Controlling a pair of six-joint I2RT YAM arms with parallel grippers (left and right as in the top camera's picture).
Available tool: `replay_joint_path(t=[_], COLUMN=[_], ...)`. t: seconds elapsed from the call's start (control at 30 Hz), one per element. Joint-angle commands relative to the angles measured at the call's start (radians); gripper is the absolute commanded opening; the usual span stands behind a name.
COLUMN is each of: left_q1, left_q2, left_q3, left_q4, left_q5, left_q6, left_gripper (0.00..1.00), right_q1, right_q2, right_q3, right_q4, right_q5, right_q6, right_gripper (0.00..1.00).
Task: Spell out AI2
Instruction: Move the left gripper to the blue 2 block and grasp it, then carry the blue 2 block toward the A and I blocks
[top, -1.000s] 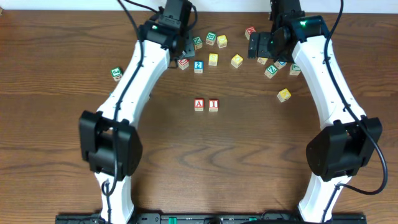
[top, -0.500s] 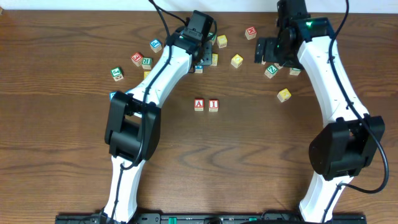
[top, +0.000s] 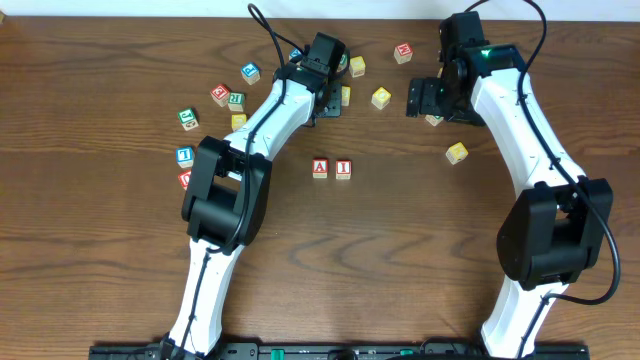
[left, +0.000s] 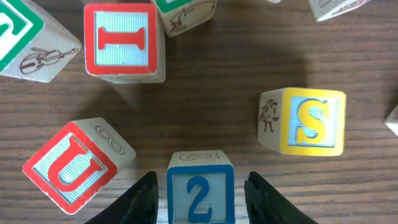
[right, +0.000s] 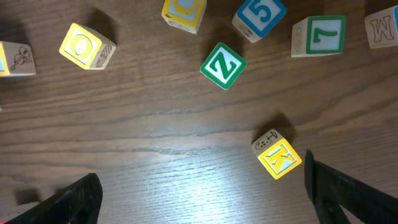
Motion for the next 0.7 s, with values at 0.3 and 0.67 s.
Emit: replay_joint_path(t=[0.3, 0.67], left_q1=[0.0, -0.002], left_q2=[0.028, 0.028], left_q3=[-0.002, -0.002], left_q4=[0.007, 0.007], left_q5=[-0.015, -0.015], left_q6=[0.01, 0.009], left_gripper=[0.36, 0.26], right_q1=[0.013, 0.012], right_q2=[-0.007, -0.007], right_q3=[-0.005, -0.005], right_q4=[0.003, 0.009], right_q5=[0.006, 0.006], right_q6=[0.005, 0.005], right_gripper=[0.99, 0.99])
